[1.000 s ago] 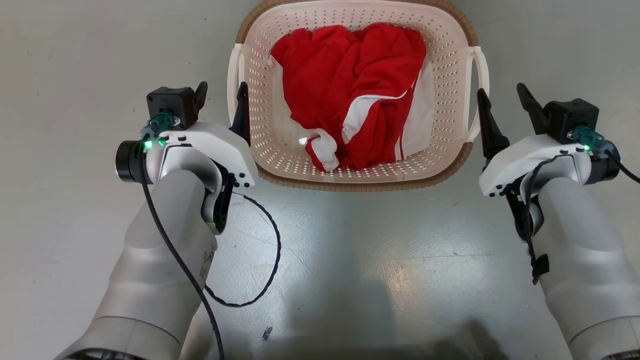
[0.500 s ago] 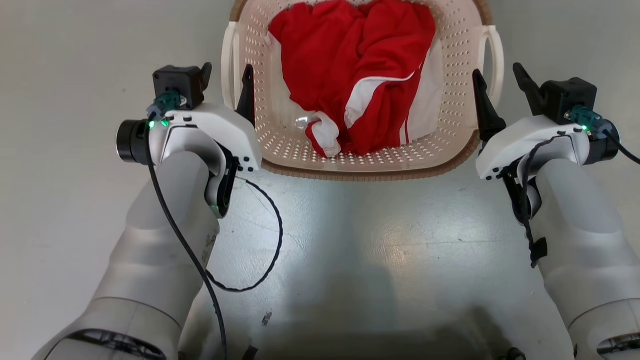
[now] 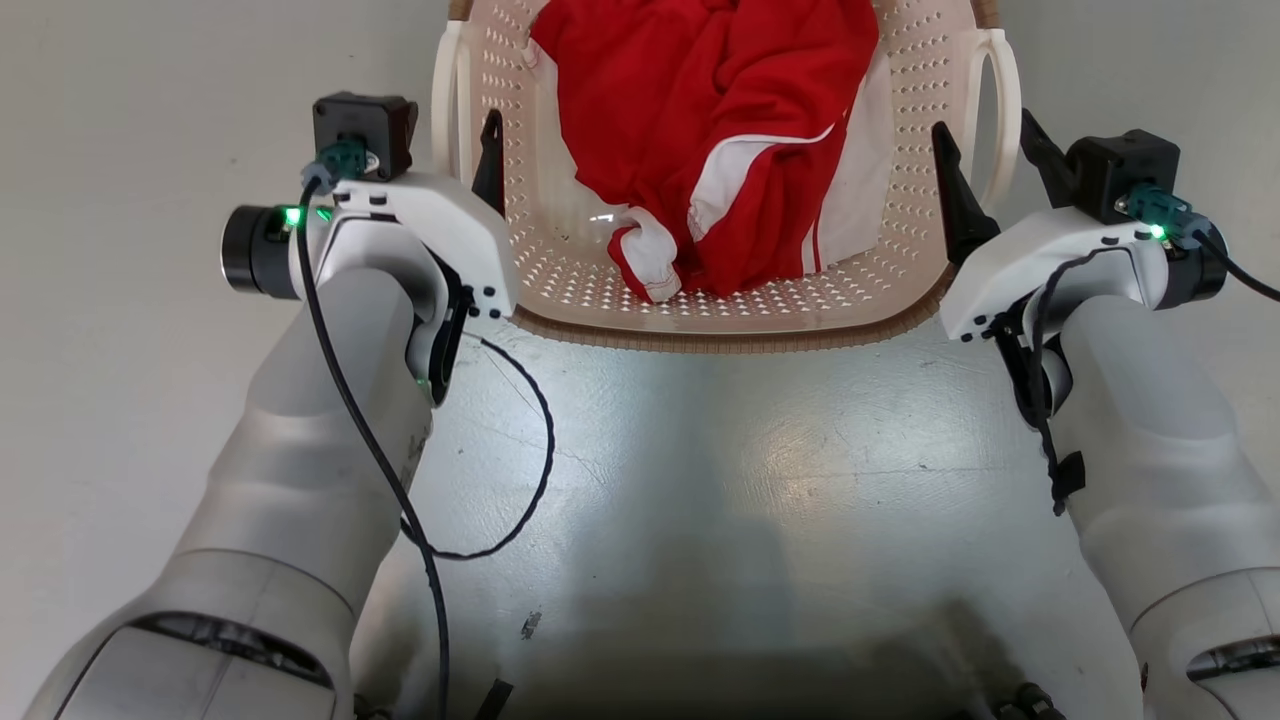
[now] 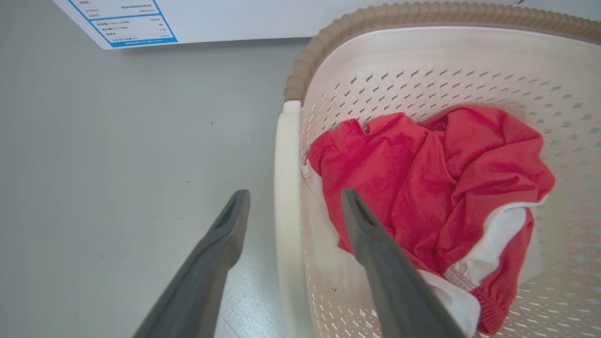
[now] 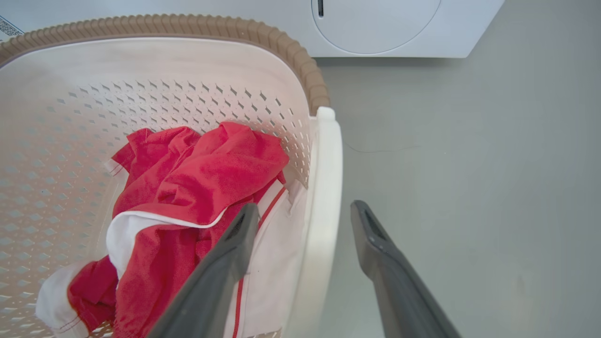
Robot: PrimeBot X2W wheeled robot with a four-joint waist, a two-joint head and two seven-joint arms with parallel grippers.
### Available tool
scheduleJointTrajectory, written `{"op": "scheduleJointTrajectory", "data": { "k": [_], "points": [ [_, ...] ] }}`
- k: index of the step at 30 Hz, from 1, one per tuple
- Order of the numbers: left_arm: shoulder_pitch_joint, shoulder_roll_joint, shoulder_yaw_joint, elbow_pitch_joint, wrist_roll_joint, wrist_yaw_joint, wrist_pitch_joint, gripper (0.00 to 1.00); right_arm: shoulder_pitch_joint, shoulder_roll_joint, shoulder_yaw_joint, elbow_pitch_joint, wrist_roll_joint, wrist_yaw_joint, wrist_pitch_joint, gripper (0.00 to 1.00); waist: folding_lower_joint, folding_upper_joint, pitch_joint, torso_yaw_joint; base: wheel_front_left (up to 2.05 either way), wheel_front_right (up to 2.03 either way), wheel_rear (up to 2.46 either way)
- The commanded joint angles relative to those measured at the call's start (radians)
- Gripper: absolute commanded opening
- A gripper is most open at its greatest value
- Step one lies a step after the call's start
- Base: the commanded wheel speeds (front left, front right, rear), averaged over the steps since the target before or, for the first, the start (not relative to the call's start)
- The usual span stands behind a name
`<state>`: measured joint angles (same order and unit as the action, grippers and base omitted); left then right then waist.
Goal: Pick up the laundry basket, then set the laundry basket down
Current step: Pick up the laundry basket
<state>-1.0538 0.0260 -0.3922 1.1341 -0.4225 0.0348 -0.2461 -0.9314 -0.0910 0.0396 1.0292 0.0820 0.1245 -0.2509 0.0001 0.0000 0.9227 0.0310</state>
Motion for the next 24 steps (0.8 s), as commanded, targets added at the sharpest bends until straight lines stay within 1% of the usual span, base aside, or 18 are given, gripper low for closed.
{"op": "scheduleJointTrajectory", "data": {
  "k": [1, 7, 13, 16, 18, 19, 20, 24],
  "points": [
    [-0.004, 0.024, 0.007, -0.001, -0.005, -0.001, 0.000, 1.00, 0.019, 0.021, 0.020, 0.003, 0.008, 0.006, -0.011, 1.00, -0.0001, 0.0000, 0.001, -0.002, 0.00, 0.00, 0.00],
    [-0.036, 0.024, -0.037, 0.032, -0.029, -0.002, 0.017, 1.00, -0.009, 0.028, 0.027, 0.032, 0.013, 0.006, -0.011, 1.00, -0.0001, 0.0000, 0.008, -0.008, 0.00, 0.00, 0.00],
    [-0.052, 0.024, -0.074, 0.055, -0.052, 0.008, 0.033, 1.00, -0.027, 0.033, 0.035, 0.053, 0.016, 0.006, -0.011, 1.00, -0.0001, 0.0000, 0.014, -0.014, 0.00, 0.00, 0.00],
    [-0.060, 0.024, -0.087, 0.063, -0.063, 0.012, 0.033, 0.98, -0.033, 0.035, 0.037, 0.057, 0.018, 0.006, -0.011, 1.00, -0.0001, 0.0000, 0.018, -0.016, 0.00, 0.00, 0.00],
    [-0.065, 0.024, -0.095, 0.068, -0.069, 0.014, 0.032, 0.99, -0.036, 0.036, 0.038, 0.058, 0.019, 0.006, -0.011, 1.00, -0.0001, 0.0000, 0.020, -0.016, 0.00, 0.00, 0.00],
    [-0.066, 0.024, -0.098, 0.069, -0.072, 0.016, 0.031, 0.98, -0.036, 0.036, 0.039, 0.058, 0.019, 0.006, -0.011, 1.00, -0.0001, 0.0000, 0.021, -0.017, 0.00, 0.00, 0.00],
    [-0.068, 0.024, -0.102, 0.071, -0.076, 0.017, 0.030, 0.93, -0.036, 0.037, 0.039, 0.058, 0.019, 0.006, -0.011, 1.00, -0.0001, 0.0000, 0.021, -0.017, 0.00, 0.00, 0.00],
    [-0.071, 0.024, -0.116, 0.077, -0.091, 0.019, 0.028, 0.87, -0.036, 0.038, 0.041, 0.058, 0.020, 0.006, -0.011, 1.00, -0.0001, 0.0000, 0.024, -0.018, 0.00, 0.00, 0.00]
  ]
}}
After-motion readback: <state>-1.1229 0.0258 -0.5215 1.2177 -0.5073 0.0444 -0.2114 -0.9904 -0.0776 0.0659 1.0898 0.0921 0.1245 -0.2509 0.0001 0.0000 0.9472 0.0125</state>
